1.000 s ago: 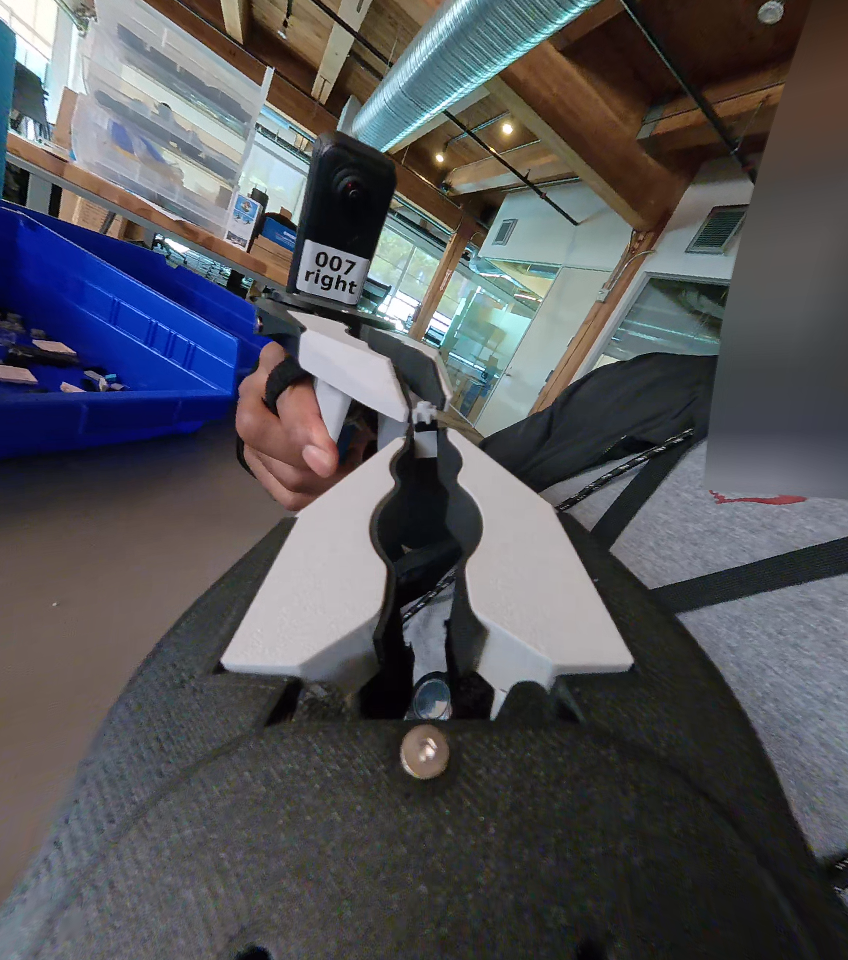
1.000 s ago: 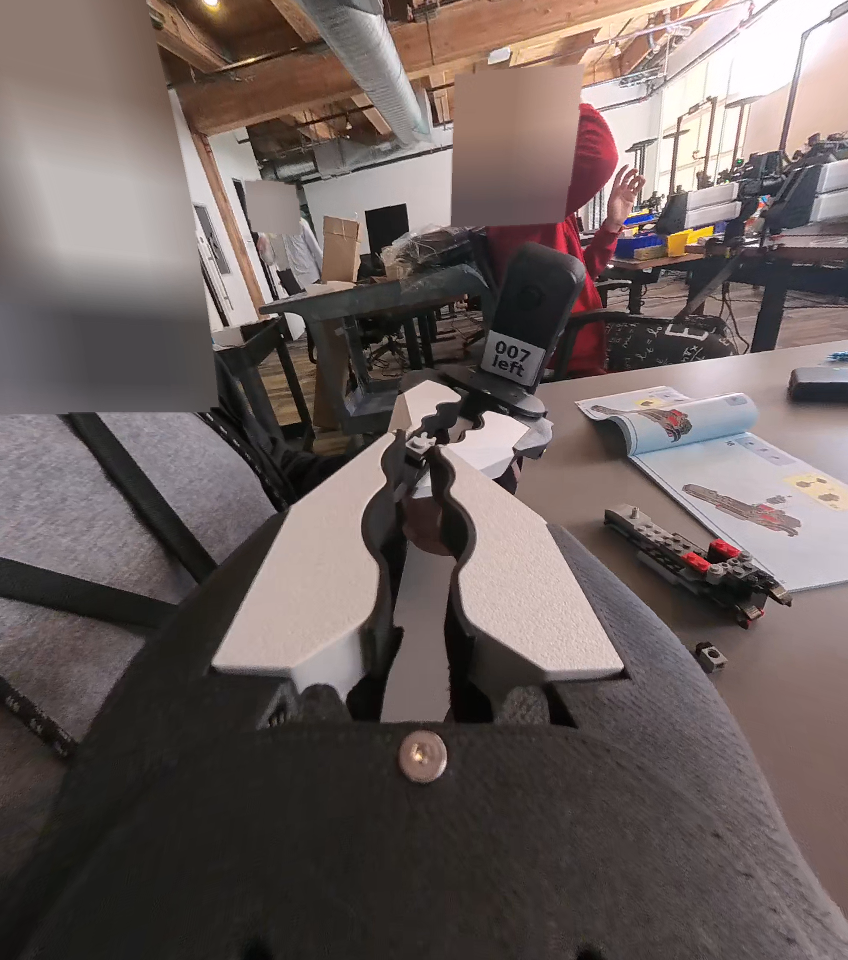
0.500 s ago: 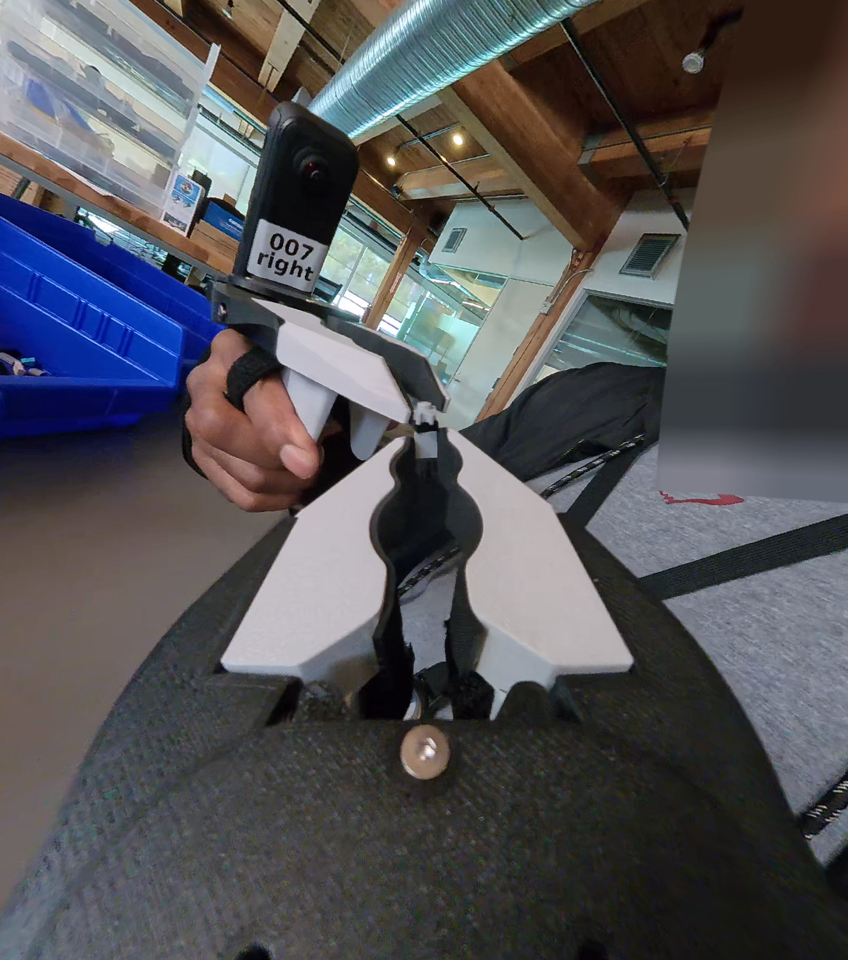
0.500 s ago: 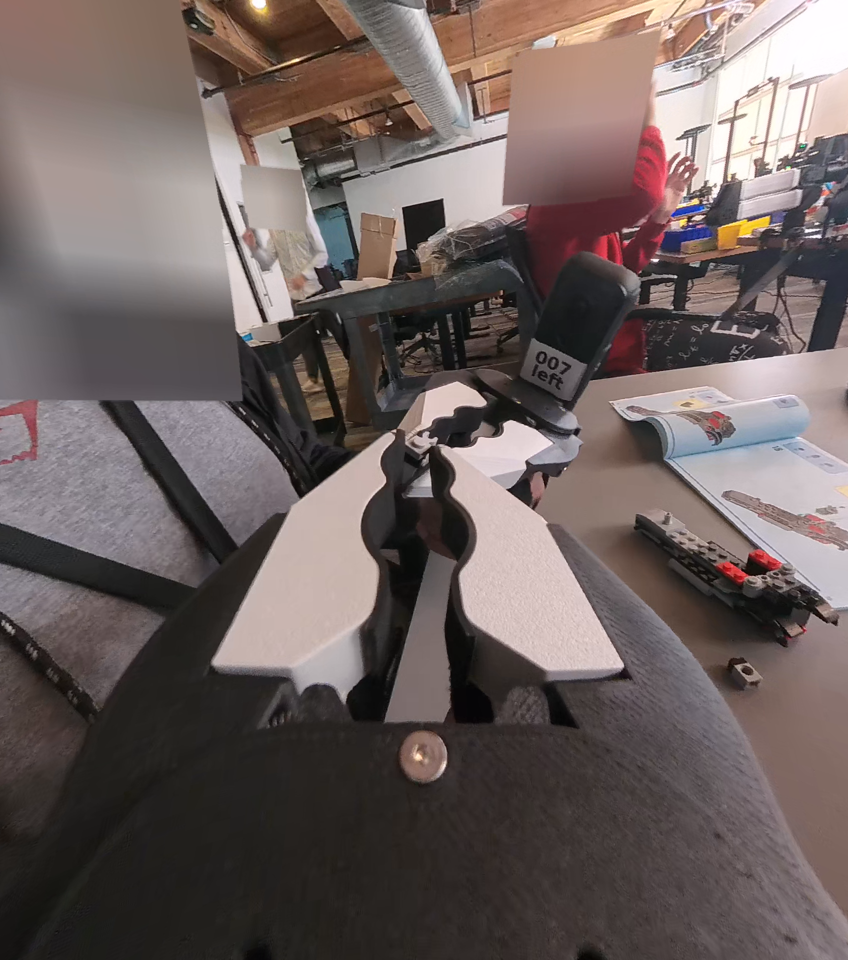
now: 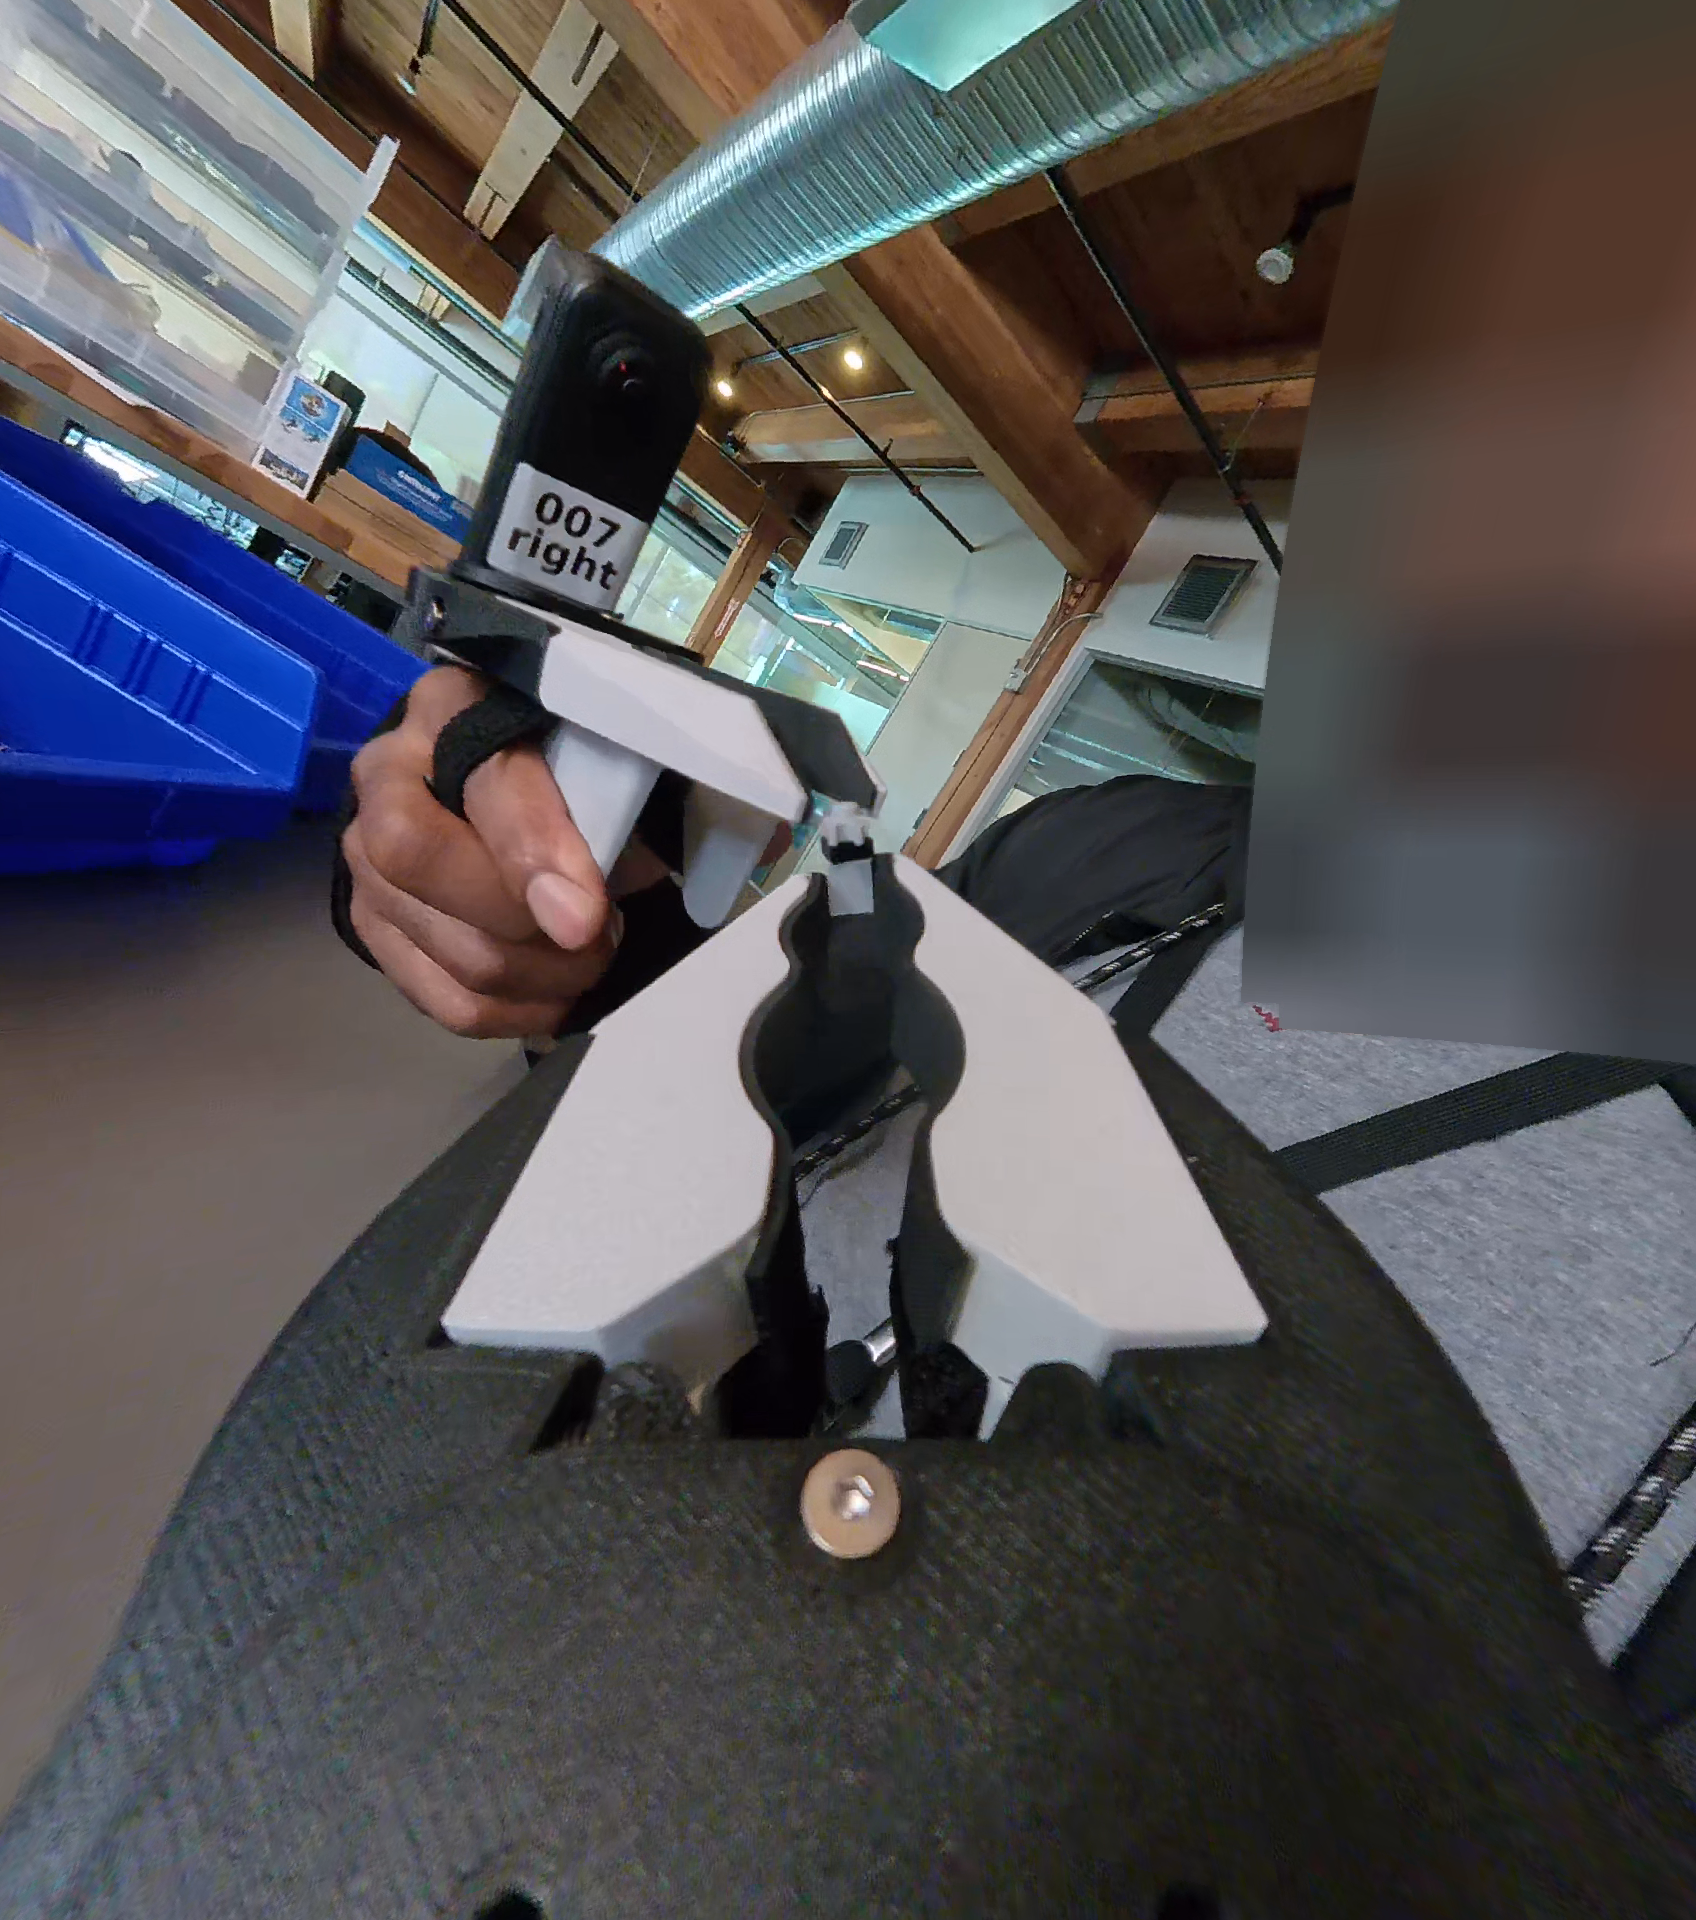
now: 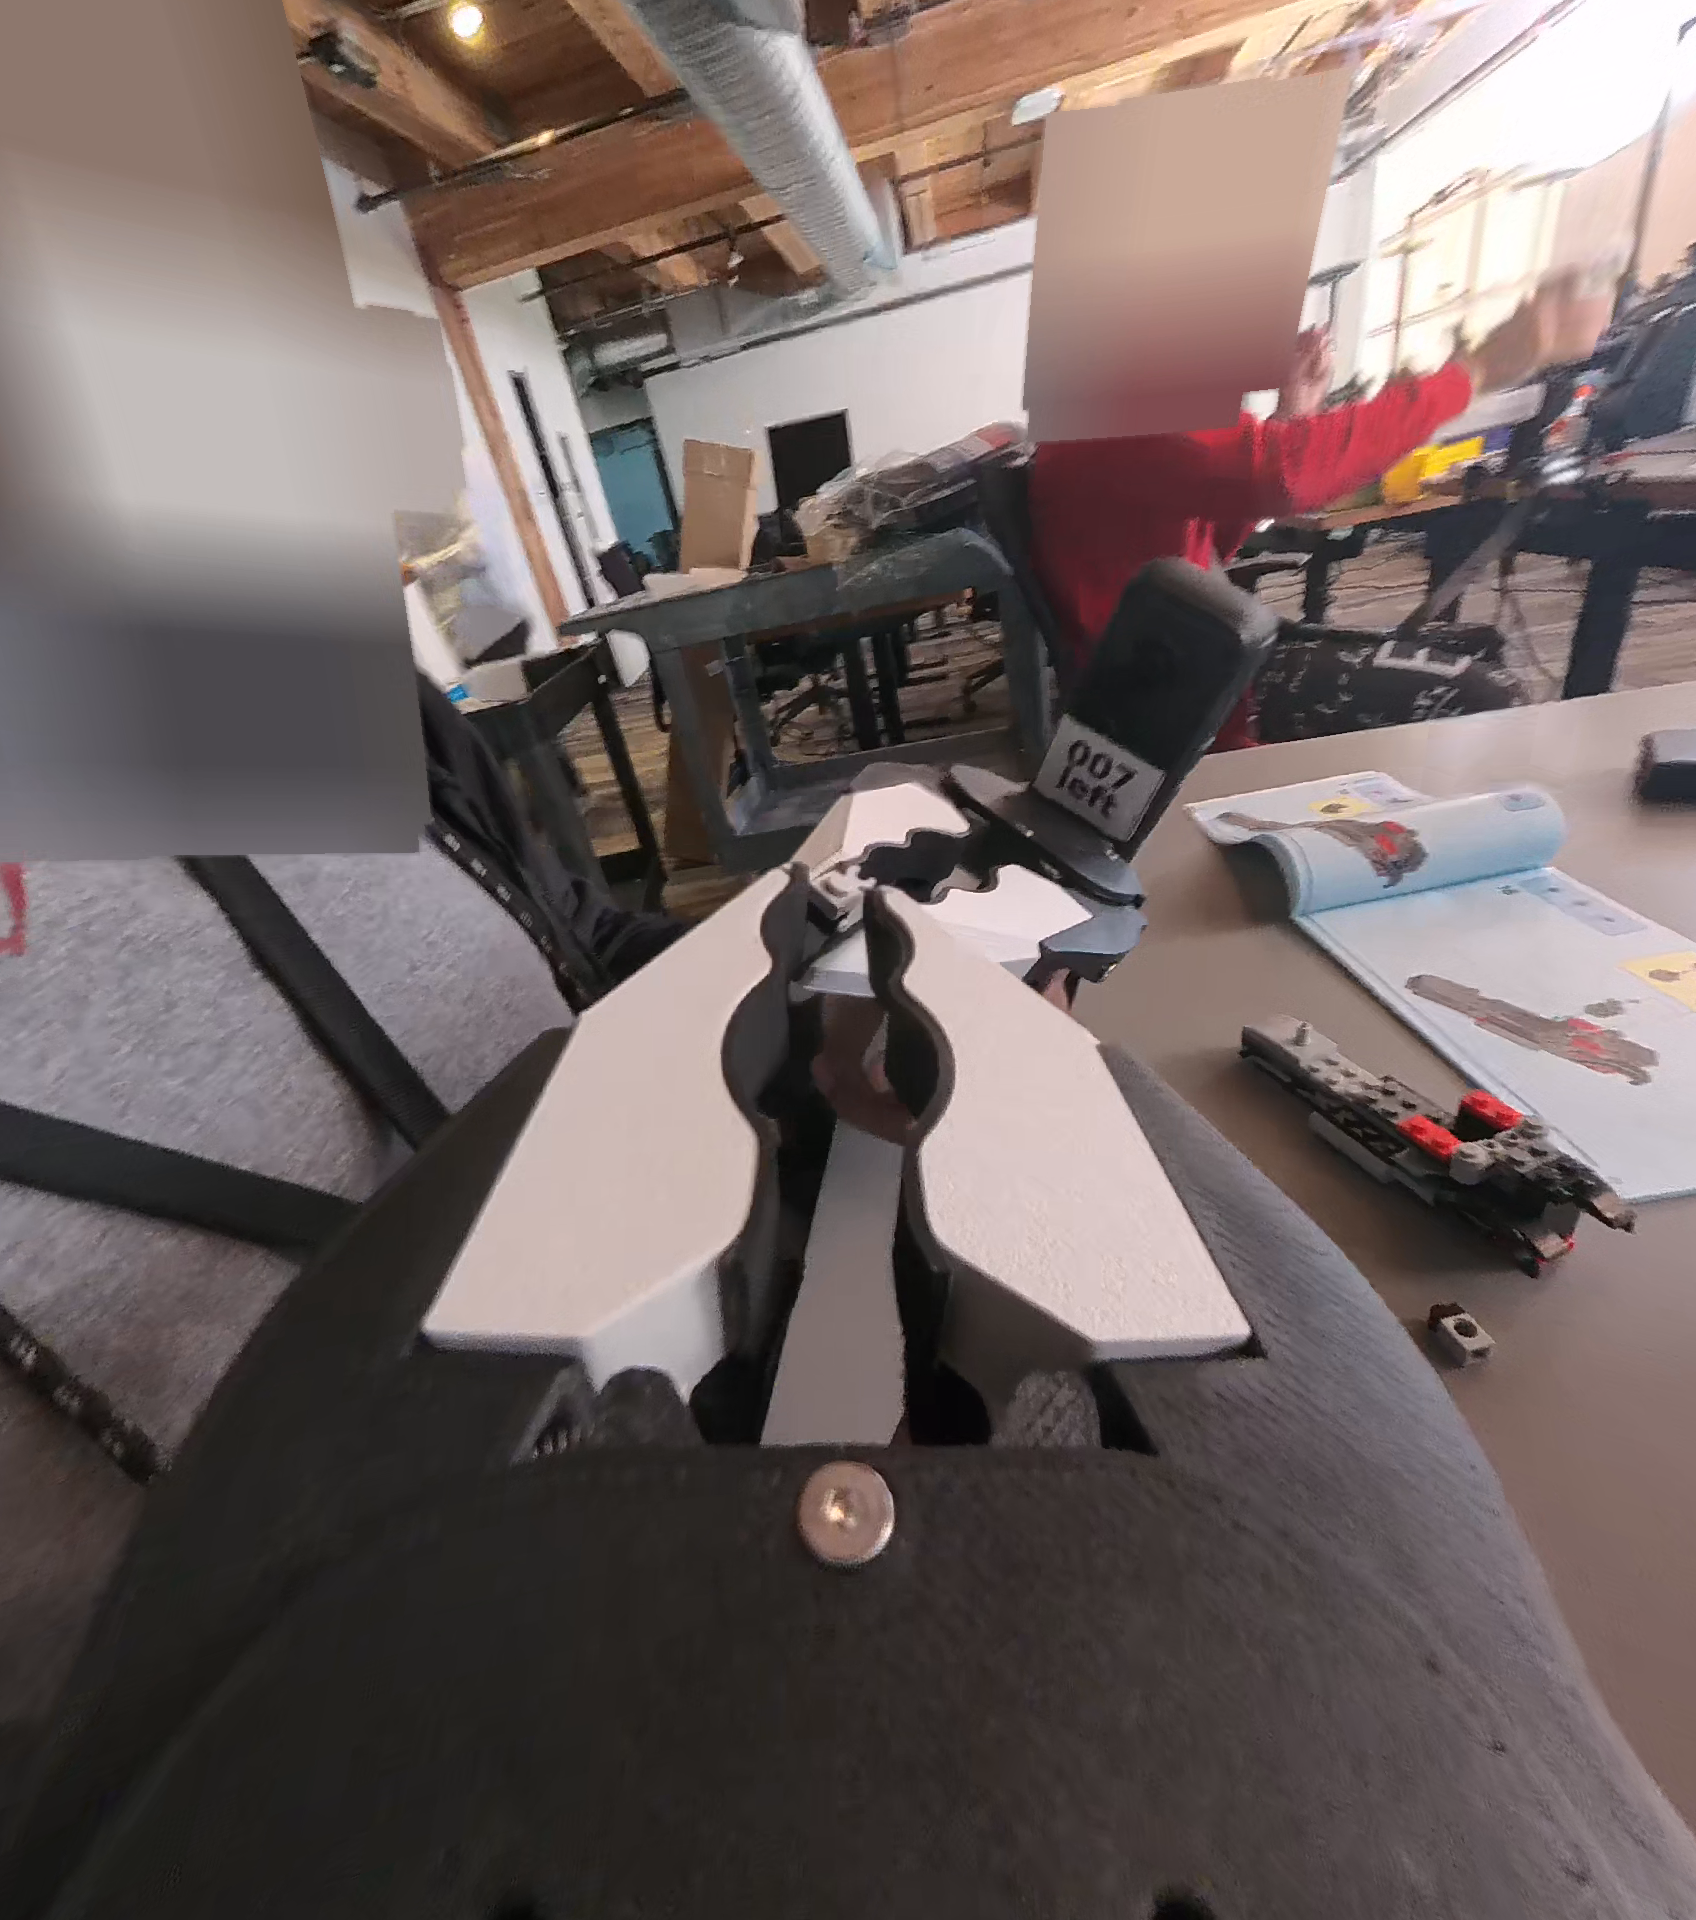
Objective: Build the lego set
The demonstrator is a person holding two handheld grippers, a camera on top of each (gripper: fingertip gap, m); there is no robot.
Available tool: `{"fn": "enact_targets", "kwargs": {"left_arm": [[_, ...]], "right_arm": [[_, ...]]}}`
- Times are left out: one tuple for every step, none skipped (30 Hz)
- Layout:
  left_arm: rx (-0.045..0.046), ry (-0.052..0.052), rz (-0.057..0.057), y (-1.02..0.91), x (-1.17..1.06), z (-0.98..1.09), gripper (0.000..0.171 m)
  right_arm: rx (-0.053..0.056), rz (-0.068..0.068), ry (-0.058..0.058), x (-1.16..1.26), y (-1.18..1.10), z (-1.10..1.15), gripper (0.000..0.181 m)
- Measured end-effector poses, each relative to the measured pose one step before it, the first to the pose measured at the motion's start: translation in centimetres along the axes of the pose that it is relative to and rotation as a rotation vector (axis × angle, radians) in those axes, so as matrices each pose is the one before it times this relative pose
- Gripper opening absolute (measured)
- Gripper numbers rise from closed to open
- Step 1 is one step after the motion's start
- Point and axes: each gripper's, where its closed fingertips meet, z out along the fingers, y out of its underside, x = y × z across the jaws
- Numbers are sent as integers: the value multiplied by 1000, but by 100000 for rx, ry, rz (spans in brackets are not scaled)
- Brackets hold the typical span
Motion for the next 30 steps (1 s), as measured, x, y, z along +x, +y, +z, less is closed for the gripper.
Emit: {"fn": "enact_targets", "kwargs": {"left_arm": [[624, 1223, 61, -93, 183, -59, 8], [804, 1273, -117, -109, 185, -55, 8], [787, 1269, -341, -95, 148, -36, 8], [690, 1115, -608, -63, 88, -27, 8], [805, 1031, -705, -60, 53, -15, 8], [958, 1333, -896, -74, 91, -17, 8], [1028, 1586, -1021, -69, 121, -15, 8], [912, 1463, -959, -55, 109, -11, 8], [834, 1035, -744, -49, 63, -14, 8], [744, 756, -571, -41, 29, -24, 8], [631, 573, -573, -39, 10, -15, 9], [421, 240, -497, -16, -29, -10, 9], [129, 35, -388, 23, -62, 6, 9], [31, 76, -301, 33, -33, 4, 9], [-58, 7, -322, 35, -27, 31, 9], [-91, -143, -229, 36, -46, 12, 9], [-22, -180, -233, 23, -34, 15, 9], [99, -255, -383, 10, -54, -12, 9], [156, -94, -440, 9, -46, -19, 9], [228, -39, -477, -10, -38, -25, 9], [160, -78, -582, 3, -45, -13, 8], [-12, -158, -537, 29, -52, -9, 8], [-59, -135, -369, 44, -34, 12, 8], [0, -227, -392, 33, -53, 1, 8], [896, -238, -471, -114, -35, -52, 8], [855, -642, -439, -120, -92, -74, 8], [1018, -1415, -259, -143, -193, -88, 8], [1334, -1636, -12, -173, -197, -81, 8], [1388, -1665, 33, -169, -194, -75, 9], [1378, -1318, -15, -156, -144, -79, 9]], "right_arm": [[1836, -551, 993, 9, -293, -115, 13], [1784, -861, 550, -24, -307, -162, 13], [1229, -1285, 751, 13, -248, -161, 13], [461, -1984, 993, 55, -128, -120, 13], [140, -2609, 643, -43, -76, -77, 12], [-34, -2847, 578, -99, -63, -21, 12], [-629, -3537, 1005, -89, -2, 33, 12], [-1037, -4750, 1331, -91, 49, 70, 14], [-1455, -5647, 1783, -61, 88, 80, 15], [-2239, -6402, 1922, -48, 214, 87, 17], [-2159, -6496, 1672, -76, 200, 93, 21], [-1981, -5970, 1993, 15, 185, 83, 23], [-1718, -5693, 1628, -28, 163, 82, 26], [-586, -4947, 1058, -100, 7, 64, 29], [145, -4481, 1307, -28, -102, 30, 29], [579, -4725, 1012, -115, -169, 18, 30], [360, -4565, 717, -159, -140, 27, 29], [-843, -4223, 899, -88, 39, 83, 29], [-1729, -3895, 933, -68, 197, 119, 29], [-2185, -3286, 684, -71, 299, 156, 29], [-1986, -2455, 489, -79, 294, 155, 29], [-1151, -1333, 70, -105, 173, 122, 29], [-480, -681, -51, -101, 63, 89, 27], [-248, -709, 786, 31, 27, 34, 24], [-529, -794, 1245, 120, 54, 12, 22], [-954, -738, 1319, 128, 126, 1, 22], [-1201, -949, 1532, 144, 162, -9, 22], [-1300, -1217, 1834, 177, 190, 0, 21], [-1120, -1295, 1904, 171, 172, -10, 20], [-777, -1166, 1636, 114, 89, -21, 20]]}}
